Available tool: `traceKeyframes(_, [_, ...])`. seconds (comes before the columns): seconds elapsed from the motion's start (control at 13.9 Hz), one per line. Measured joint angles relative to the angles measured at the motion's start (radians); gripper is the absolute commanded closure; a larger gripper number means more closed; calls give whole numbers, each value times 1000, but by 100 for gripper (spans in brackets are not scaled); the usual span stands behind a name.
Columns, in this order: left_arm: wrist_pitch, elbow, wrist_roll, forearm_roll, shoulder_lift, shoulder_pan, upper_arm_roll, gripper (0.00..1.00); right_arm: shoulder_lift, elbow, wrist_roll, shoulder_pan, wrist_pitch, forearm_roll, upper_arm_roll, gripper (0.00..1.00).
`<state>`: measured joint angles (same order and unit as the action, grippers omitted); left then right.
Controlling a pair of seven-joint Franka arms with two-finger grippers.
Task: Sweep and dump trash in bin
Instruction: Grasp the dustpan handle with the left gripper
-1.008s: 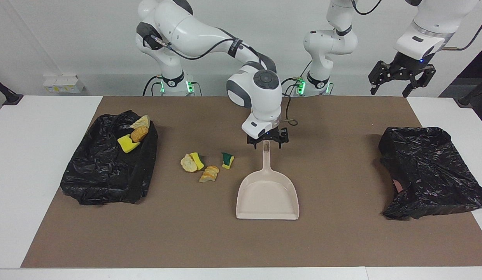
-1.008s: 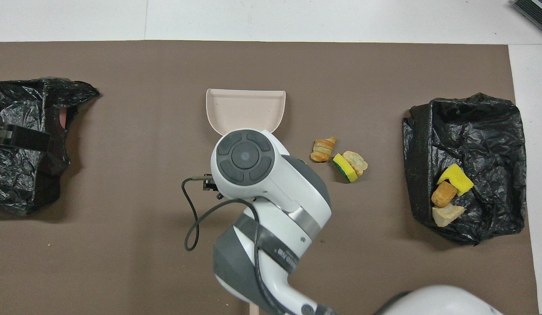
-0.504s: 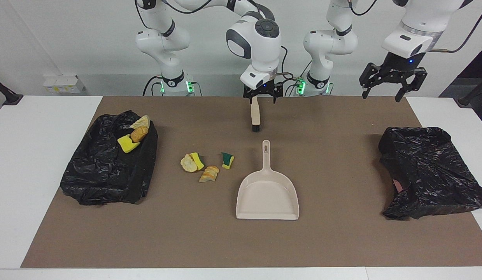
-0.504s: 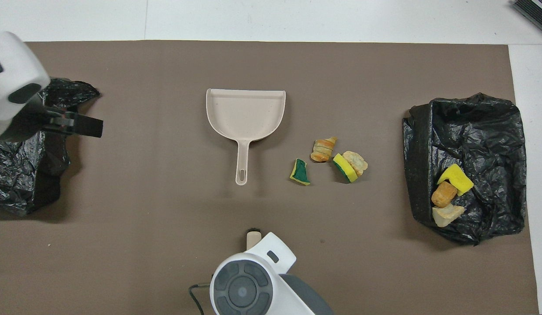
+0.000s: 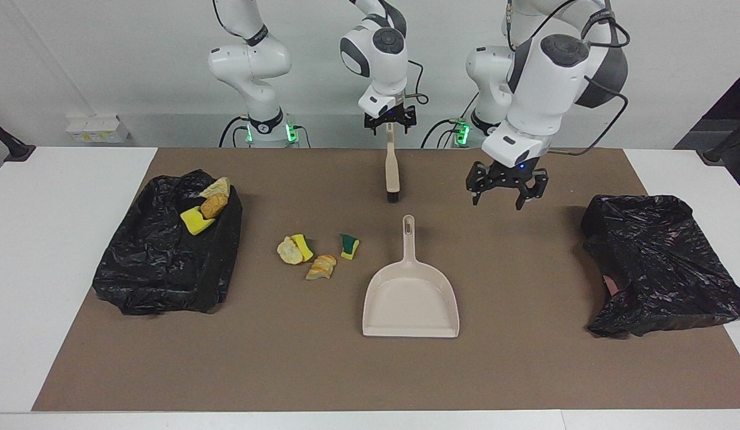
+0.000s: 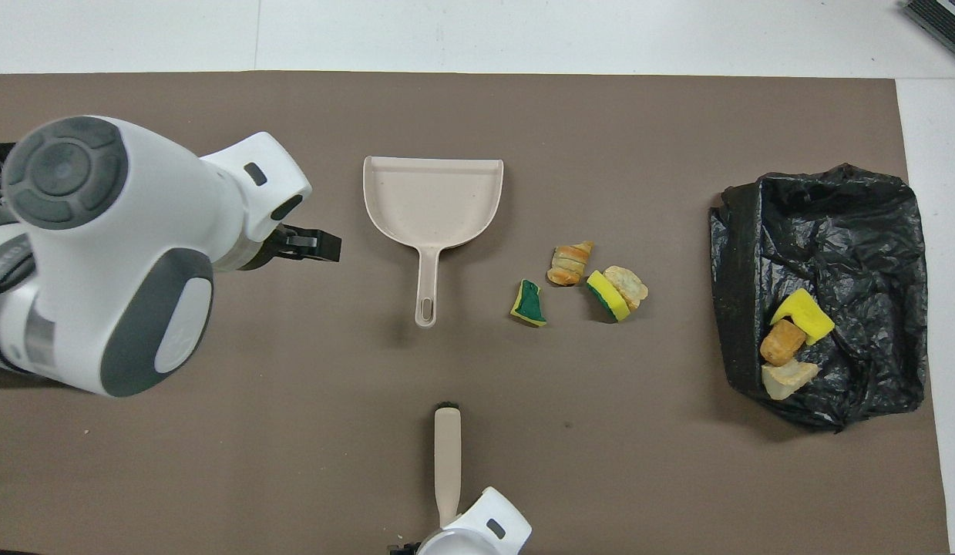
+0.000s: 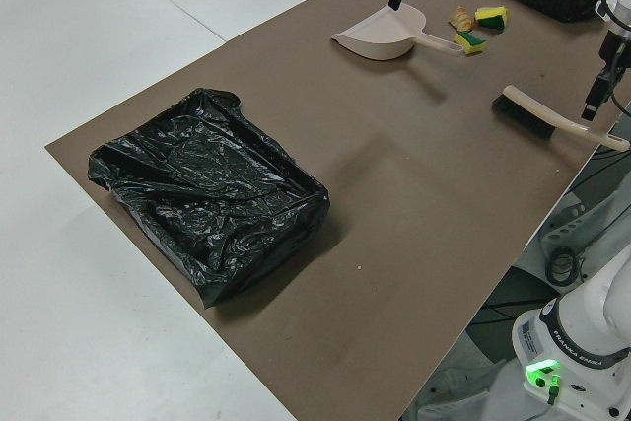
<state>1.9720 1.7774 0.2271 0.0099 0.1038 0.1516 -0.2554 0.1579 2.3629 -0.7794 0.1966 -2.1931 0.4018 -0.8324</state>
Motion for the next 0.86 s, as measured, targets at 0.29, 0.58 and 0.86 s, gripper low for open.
traceKeyframes(0.29, [114, 12, 145, 61, 111, -1, -96, 0, -2, 67, 0, 7, -90, 8, -39, 0])
traceKeyframes(0.58, [212, 13, 358, 169, 212, 1, -189, 0, -49, 90, 0, 7, -185, 8, -40, 25])
traceKeyframes(0.86, [270, 47, 404, 170, 238, 1, -226, 0, -62, 90, 3, 7, -188, 6, -40, 100])
